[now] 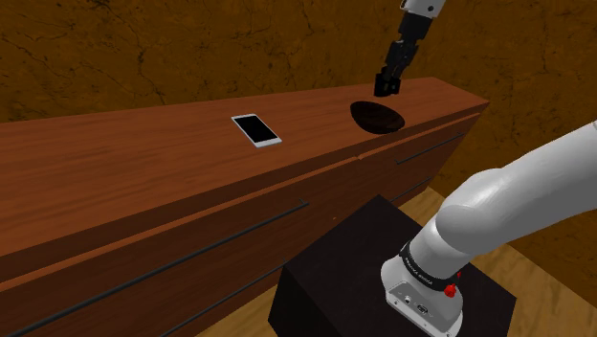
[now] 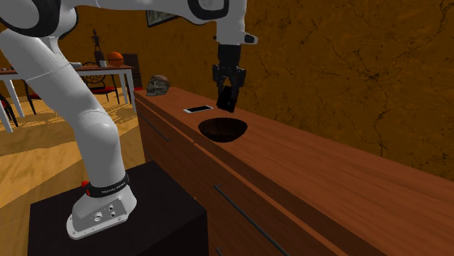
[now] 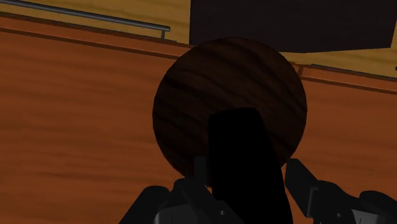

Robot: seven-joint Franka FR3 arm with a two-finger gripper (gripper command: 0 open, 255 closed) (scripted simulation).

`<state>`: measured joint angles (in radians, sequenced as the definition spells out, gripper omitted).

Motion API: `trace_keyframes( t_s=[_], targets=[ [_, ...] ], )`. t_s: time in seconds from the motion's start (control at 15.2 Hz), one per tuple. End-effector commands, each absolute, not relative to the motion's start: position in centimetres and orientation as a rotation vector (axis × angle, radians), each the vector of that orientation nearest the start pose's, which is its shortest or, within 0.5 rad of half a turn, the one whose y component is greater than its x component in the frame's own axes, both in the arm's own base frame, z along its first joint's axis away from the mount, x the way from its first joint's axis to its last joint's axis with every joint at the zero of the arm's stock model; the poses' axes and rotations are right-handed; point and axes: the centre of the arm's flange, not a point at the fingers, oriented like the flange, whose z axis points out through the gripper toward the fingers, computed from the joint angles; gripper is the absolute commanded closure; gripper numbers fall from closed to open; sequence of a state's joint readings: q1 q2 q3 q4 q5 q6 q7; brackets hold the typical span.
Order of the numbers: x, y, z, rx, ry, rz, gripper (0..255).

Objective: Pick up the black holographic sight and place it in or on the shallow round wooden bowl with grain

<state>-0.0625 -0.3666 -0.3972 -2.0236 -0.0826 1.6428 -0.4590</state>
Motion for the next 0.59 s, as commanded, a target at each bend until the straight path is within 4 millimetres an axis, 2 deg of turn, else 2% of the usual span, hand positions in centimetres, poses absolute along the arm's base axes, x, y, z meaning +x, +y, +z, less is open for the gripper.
trace_keyframes(
  t_s=[0.0, 0.53],
  targets=[
    [37.9, -21.8, 58.1, -3.074, -0.051, 0.018, 255],
    [37.9, -21.8, 53.8, -3.074, -0.051, 0.018, 255]
  ],
)
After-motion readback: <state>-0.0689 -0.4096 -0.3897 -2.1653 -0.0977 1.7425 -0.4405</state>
